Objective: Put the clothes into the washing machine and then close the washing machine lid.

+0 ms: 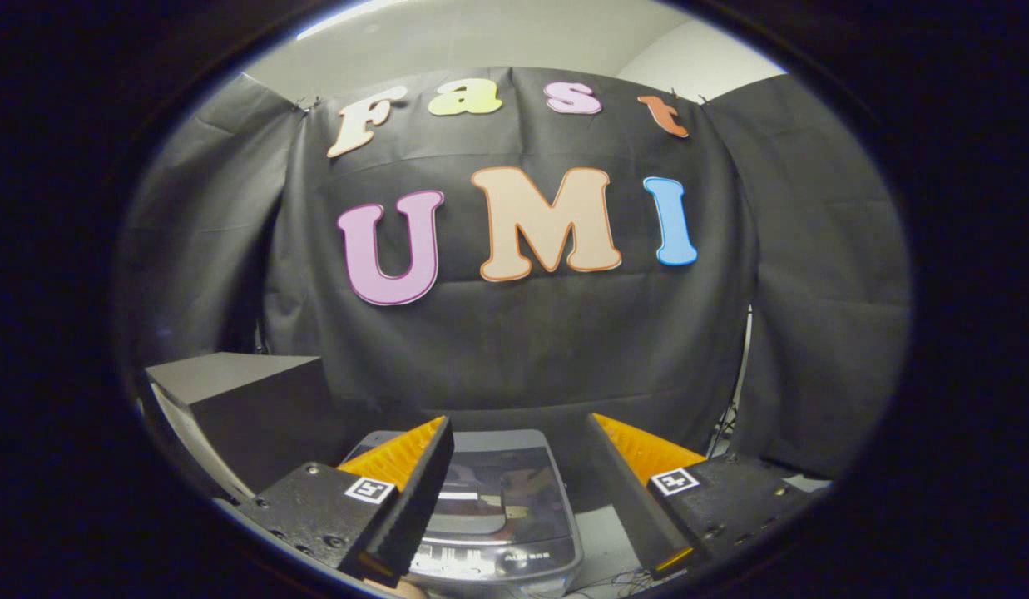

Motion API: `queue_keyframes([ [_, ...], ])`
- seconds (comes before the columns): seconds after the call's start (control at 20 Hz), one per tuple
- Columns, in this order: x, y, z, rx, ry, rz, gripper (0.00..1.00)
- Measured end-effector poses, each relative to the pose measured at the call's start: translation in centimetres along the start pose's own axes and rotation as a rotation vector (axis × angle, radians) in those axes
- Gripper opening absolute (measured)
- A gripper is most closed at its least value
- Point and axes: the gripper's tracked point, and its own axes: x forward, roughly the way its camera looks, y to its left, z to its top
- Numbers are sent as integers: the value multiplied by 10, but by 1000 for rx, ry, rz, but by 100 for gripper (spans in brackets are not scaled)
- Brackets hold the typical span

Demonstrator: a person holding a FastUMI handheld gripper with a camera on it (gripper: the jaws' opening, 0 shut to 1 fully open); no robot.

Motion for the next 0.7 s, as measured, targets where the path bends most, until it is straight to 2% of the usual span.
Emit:
queue_keyframes([
  [0.15, -28, -11, -17, 12, -16, 12, 96],
  [0.35, -67, -16, -47, -36, -42, 40, 96],
  [0.7, -124, -22, -102, -42, -99, 17, 96],
])
